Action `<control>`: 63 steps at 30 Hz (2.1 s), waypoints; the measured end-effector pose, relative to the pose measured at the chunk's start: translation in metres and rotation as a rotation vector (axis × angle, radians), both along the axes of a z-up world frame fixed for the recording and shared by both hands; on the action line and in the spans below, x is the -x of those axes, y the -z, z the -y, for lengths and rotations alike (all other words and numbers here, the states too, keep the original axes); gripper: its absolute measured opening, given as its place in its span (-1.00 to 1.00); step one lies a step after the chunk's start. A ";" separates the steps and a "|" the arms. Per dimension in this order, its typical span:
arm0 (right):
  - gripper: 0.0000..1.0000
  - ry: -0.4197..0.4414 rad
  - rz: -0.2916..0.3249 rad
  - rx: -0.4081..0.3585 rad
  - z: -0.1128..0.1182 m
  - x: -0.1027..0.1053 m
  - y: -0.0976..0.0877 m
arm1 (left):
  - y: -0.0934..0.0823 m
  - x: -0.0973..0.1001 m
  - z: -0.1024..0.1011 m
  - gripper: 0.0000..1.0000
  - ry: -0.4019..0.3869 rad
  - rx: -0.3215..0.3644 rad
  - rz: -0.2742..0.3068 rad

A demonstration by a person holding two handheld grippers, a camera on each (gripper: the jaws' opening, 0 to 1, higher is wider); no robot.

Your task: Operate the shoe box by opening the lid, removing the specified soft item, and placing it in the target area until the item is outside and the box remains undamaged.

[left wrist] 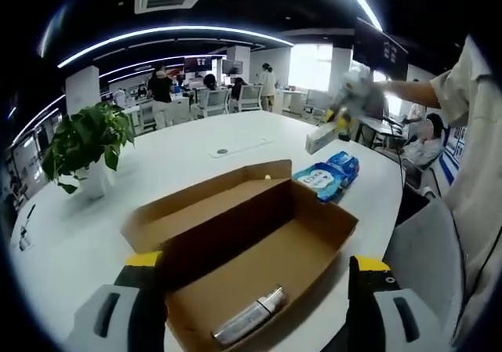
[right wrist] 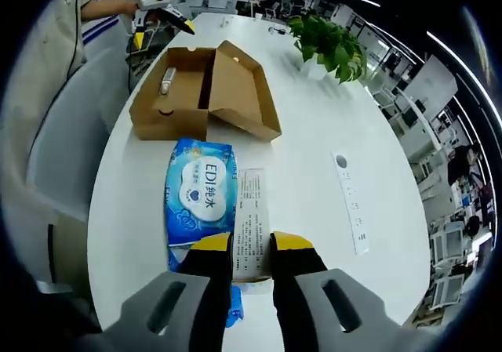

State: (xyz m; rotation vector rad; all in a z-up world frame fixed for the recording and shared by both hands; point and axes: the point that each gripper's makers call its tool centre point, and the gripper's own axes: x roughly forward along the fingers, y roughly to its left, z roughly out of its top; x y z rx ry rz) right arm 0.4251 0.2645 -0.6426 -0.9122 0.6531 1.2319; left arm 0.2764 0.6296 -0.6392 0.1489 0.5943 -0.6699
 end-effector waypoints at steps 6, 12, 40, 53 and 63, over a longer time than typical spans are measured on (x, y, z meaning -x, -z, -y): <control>-0.69 0.005 -0.030 0.022 0.010 -0.005 0.019 | 0.006 -0.005 -0.001 0.93 0.012 -0.013 -0.019; -0.69 0.008 -0.060 0.044 0.019 -0.010 0.038 | 0.013 -0.007 -0.002 0.88 0.019 -0.025 -0.043; -0.67 -0.025 -0.102 0.246 0.084 -0.022 0.094 | 0.051 -0.020 -0.016 0.49 0.138 -0.141 -0.190; -0.66 -0.023 -0.080 0.287 0.093 -0.037 0.103 | 0.075 -0.015 -0.023 0.36 0.241 -0.215 -0.277; -0.63 0.021 -0.080 0.286 0.093 -0.043 0.103 | 0.086 -0.012 -0.020 0.10 0.340 -0.252 -0.335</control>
